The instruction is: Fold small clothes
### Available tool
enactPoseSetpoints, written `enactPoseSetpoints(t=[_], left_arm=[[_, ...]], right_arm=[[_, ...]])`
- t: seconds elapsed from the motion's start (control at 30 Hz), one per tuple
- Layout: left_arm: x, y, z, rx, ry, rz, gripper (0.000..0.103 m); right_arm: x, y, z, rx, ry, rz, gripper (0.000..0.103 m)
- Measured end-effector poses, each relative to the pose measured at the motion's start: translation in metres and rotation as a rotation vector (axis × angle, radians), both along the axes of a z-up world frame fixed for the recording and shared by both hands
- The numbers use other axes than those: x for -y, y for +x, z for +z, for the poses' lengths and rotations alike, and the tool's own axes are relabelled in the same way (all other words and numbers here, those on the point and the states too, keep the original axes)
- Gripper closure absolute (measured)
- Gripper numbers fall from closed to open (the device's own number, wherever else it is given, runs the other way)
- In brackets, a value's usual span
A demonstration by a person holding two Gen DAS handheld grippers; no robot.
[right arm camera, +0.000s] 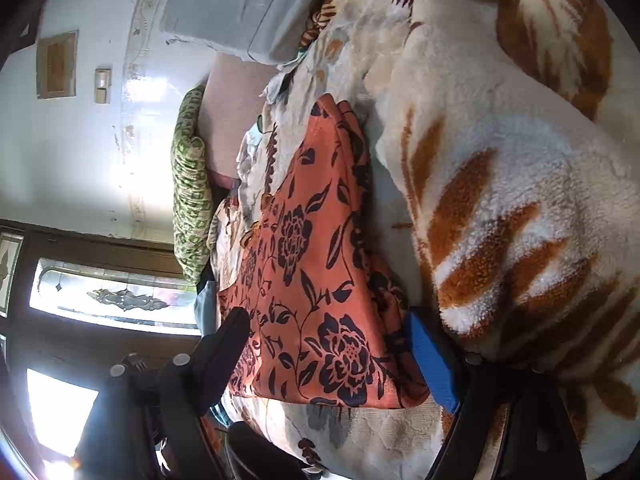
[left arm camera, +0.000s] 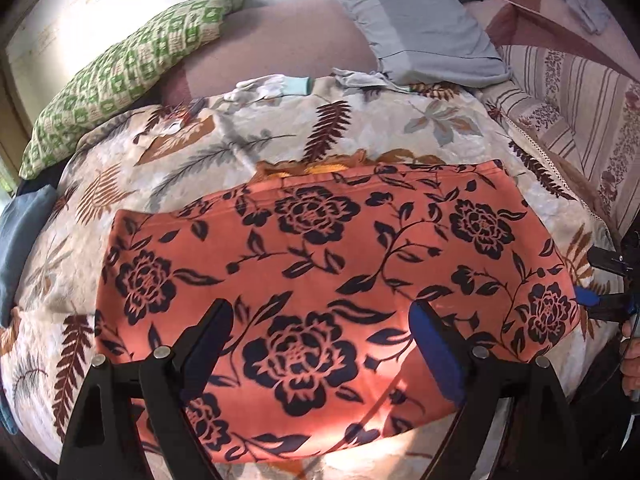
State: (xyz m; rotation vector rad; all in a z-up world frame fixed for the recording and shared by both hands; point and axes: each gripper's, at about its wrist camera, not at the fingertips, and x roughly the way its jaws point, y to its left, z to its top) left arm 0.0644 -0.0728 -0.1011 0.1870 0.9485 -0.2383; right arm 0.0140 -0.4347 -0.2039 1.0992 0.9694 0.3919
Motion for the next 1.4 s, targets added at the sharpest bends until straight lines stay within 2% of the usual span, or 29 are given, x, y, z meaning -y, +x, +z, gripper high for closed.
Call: enactPoseSetpoints(t=[0.1, 0.17, 0.23, 0.27, 0.37, 0.4, 0.47, 0.5, 0.57, 0.67, 0.7, 0.77, 0.8, 0.87, 0.93, 1.0, 1.07, 1.1, 1.13, 1.2, 1.27, 1.33, 1.4], left_arm=[[0.025, 0.018, -0.010, -0.006, 0.013, -0.016, 0.014], [0.034, 0.031, -0.026, -0.025, 0.094, 0.032, 0.014], [0.038, 0.045, -0.051, -0.092, 0.207, 0.091, 0.014], [0.036, 0.048, -0.059, -0.120, 0.204, 0.100, 0.012], [0.028, 0.048, -0.060, -0.110, 0.161, 0.137, 0.008], [0.028, 0.048, -0.060, -0.107, 0.161, 0.134, 0.008], [0.028, 0.048, -0.061, -0.102, 0.167, 0.129, 0.007], [0.028, 0.048, -0.061, -0.099, 0.167, 0.128, 0.006], [0.026, 0.048, -0.062, -0.096, 0.158, 0.125, 0.006], [0.026, 0.046, -0.063, -0.085, 0.156, 0.123, 0.005], [0.027, 0.046, -0.064, -0.084, 0.158, 0.122, 0.004], [0.026, 0.045, -0.063, -0.084, 0.157, 0.117, 0.004], [0.024, 0.045, -0.063, -0.088, 0.151, 0.116, 0.004], [0.022, 0.046, -0.062, -0.099, 0.141, 0.114, 0.005], [0.020, 0.046, -0.056, -0.118, 0.136, 0.119, 0.005], [0.019, 0.041, -0.040, -0.077, 0.096, 0.113, 0.005], [0.019, 0.033, -0.026, -0.012, 0.062, 0.089, 0.005], [0.019, 0.032, -0.024, 0.002, 0.062, 0.083, 0.005], [0.020, 0.033, -0.026, 0.003, 0.070, 0.076, 0.005], [0.018, 0.036, -0.038, -0.019, 0.115, 0.080, 0.005], [0.011, 0.039, -0.053, -0.062, 0.136, 0.105, 0.005], [0.003, 0.038, -0.059, -0.068, 0.070, 0.126, 0.004], [0.003, 0.038, -0.061, -0.059, 0.069, 0.124, 0.003]], right_arm=[[-0.002, 0.000, -0.005, 0.000, 0.003, 0.011, 0.021], [-0.003, -0.001, -0.006, 0.002, -0.007, 0.009, 0.021], [-0.003, -0.002, -0.006, 0.006, -0.014, 0.017, 0.021], [-0.003, -0.002, -0.006, 0.007, -0.012, 0.020, 0.021], [-0.004, 0.001, -0.007, -0.006, -0.010, 0.046, 0.022], [-0.005, 0.003, -0.007, -0.017, -0.019, 0.056, 0.025], [-0.011, 0.005, -0.004, -0.039, -0.061, 0.087, 0.050], [-0.017, 0.007, -0.002, -0.048, -0.096, 0.115, 0.083], [-0.026, 0.006, 0.004, -0.049, -0.160, 0.130, 0.086], [-0.026, -0.002, 0.014, -0.042, -0.244, 0.081, 0.089], [-0.027, -0.002, 0.014, -0.054, -0.290, 0.079, 0.090], [-0.038, 0.000, 0.010, -0.090, -0.448, 0.108, 0.090], [-0.043, 0.001, 0.015, -0.089, -0.487, 0.116, 0.090], [-0.053, 0.002, 0.033, -0.050, -0.551, 0.143, 0.088], [-0.054, 0.008, 0.042, -0.055, -0.573, 0.171, 0.086], [-0.042, 0.014, 0.054, -0.044, -0.603, 0.110, 0.086], [-0.024, 0.024, 0.068, -0.006, -0.581, 0.031, 0.076], [-0.015, 0.032, 0.072, 0.012, -0.532, 0.002, 0.052], [-0.008, 0.042, 0.073, 0.026, -0.478, -0.018, 0.020], [0.001, 0.069, 0.069, 0.051, -0.413, -0.041, 0.017], [-0.002, 0.102, 0.060, 0.032, -0.415, -0.035, 0.017], [-0.004, 0.125, 0.052, 0.020, -0.452, -0.044, 0.017], [-0.008, 0.143, 0.044, 0.011, -0.472, -0.018, 0.017]])
